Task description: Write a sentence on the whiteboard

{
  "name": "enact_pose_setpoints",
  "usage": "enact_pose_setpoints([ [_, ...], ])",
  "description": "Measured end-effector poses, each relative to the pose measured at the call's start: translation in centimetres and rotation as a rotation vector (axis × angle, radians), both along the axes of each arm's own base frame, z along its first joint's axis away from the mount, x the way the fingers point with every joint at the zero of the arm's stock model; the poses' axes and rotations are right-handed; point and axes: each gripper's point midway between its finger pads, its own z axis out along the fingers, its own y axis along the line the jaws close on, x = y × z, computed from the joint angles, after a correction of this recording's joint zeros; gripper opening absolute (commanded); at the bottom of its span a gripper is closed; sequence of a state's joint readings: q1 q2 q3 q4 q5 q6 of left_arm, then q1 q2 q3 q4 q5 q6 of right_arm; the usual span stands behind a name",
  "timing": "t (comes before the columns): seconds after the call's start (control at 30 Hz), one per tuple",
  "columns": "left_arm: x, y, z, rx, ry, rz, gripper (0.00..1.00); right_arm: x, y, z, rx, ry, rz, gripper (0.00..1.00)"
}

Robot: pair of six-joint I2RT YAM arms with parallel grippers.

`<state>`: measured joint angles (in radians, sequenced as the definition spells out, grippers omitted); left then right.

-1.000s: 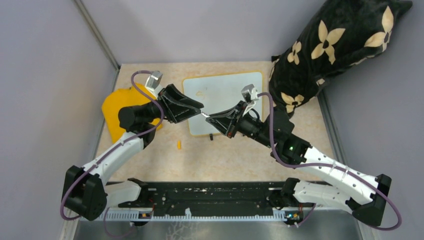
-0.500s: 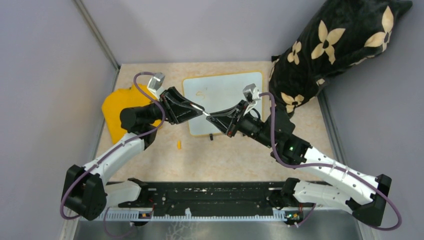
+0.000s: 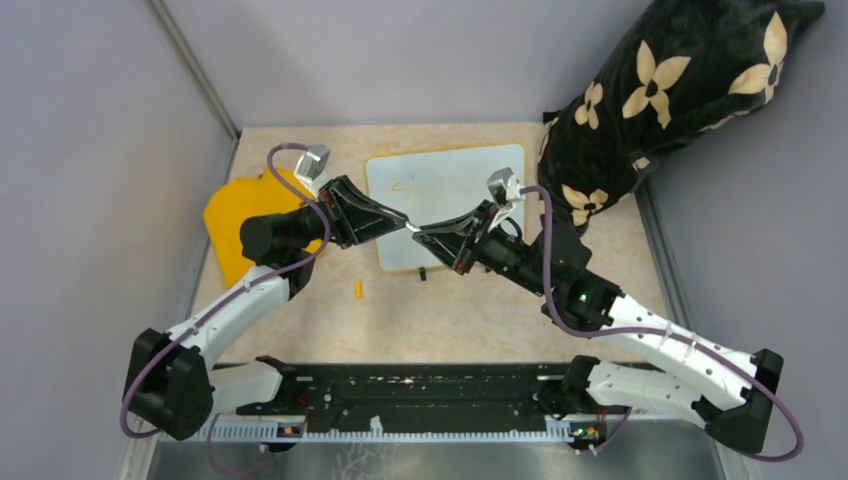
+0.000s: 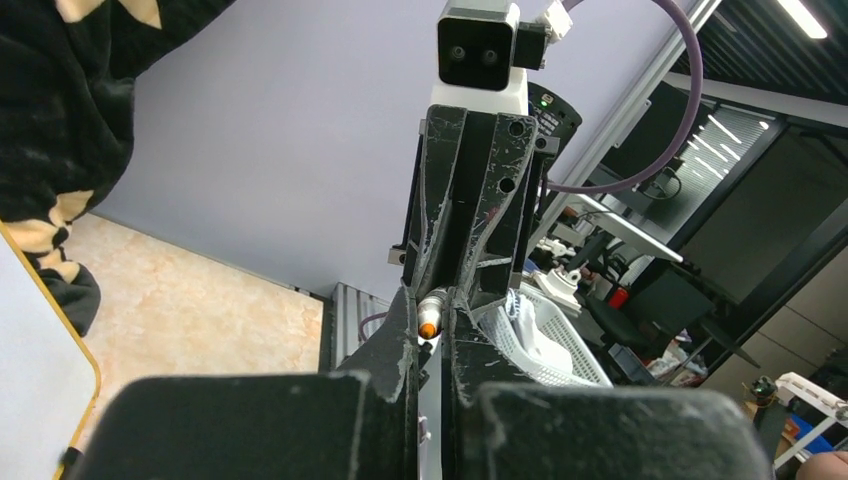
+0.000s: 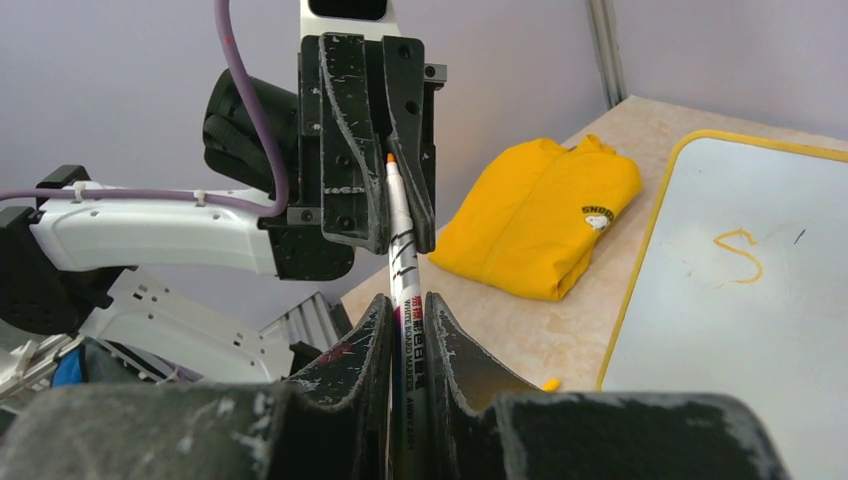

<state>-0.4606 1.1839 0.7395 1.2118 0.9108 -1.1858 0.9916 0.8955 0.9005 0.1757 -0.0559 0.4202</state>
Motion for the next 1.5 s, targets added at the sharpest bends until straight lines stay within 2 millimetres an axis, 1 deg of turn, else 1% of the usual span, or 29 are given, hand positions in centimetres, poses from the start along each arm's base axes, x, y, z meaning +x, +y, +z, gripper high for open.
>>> enact_pose_setpoints([
  [0.1, -0.1, 0.0, 0.1, -0.005, 0.01, -0.007, 0.0, -0.1, -0.1, 0.1, 0.004, -0.003, 0.004, 0.01],
  [0.17, -0.2, 0.0, 0.2, -0.011, 0.013, -0.008, 0.0, -0.2, -0.1, 0.2, 0.008, -0.003, 0.007, 0.21],
  [0.2, -0.2, 0.0, 0.3, -0.016, 0.015, -0.008, 0.0, -0.2, -0.1, 0.2, 0.011, -0.003, 0.008, 0.33],
  [0.27, -0.1, 0.1, 0.6, -0.032, 0.014, 0.002, 0.0, -0.2, -0.1, 0.5, 0.025, 0.006, 0.003, 0.48],
  [0.3, 0.0, 0.2, 0.7, -0.044, 0.015, 0.012, 0.0, -0.2, -0.2, 0.7, 0.037, 0.015, 0.002, 0.54],
  [0.37, 0.3, 0.4, 1.1, -0.07, 0.023, 0.039, 0.0, -0.2, -0.3, 1.2, 0.064, 0.027, 0.003, 0.63],
  [0.43, 0.7, 0.7, 1.7, -0.101, 0.03, 0.069, 0.0, -0.1, -0.5, 2.0, 0.1, 0.031, 0.003, 0.67],
  [0.6, 0.8, 1.5, 3.6, -0.18, 0.031, 0.128, 0.0, 0.1, -1.0, 4.0, 0.196, 0.042, 0.007, 0.67],
  [0.7, 0.8, 1.9, 4.6, -0.224, 0.035, 0.155, 0.0, 0.2, -0.9, 5.2, 0.254, 0.044, 0.023, 0.63],
  [0.77, 0.8, 2.0, 4.8, -0.241, 0.042, 0.164, 0.0, 0.4, -0.7, 5.5, 0.282, 0.053, 0.031, 0.58],
  [0.9, 0.9, 1.9, 4.8, -0.251, 0.061, 0.168, 0.0, 1.2, 0.0, 5.4, 0.308, 0.087, 0.046, 0.52],
  [1.07, 0.8, 1.7, 4.9, -0.257, 0.069, 0.164, 0.0, 1.7, 0.8, 5.1, 0.326, 0.121, 0.076, 0.46],
  [1.2, 0.9, 1.6, 4.8, -0.256, 0.075, 0.164, 0.0, 1.6, 1.1, 5.0, 0.328, 0.139, 0.098, 0.45],
  [1.3, 0.9, 1.6, 4.7, -0.253, 0.078, 0.164, 0.0, 1.4, 1.1, 5.3, 0.332, 0.135, 0.106, 0.48],
  [1.4, 1.1, 1.5, 4.4, -0.242, 0.09, 0.168, 0.0, 1.5, 1.0, 5.6, 0.337, 0.13, 0.103, 0.49],
  [1.5, 1.5, 1.3, 4.0, -0.225, 0.103, 0.175, 0.0, 1.7, 0.8, 5.8, 0.338, 0.128, 0.096, 0.43],
])
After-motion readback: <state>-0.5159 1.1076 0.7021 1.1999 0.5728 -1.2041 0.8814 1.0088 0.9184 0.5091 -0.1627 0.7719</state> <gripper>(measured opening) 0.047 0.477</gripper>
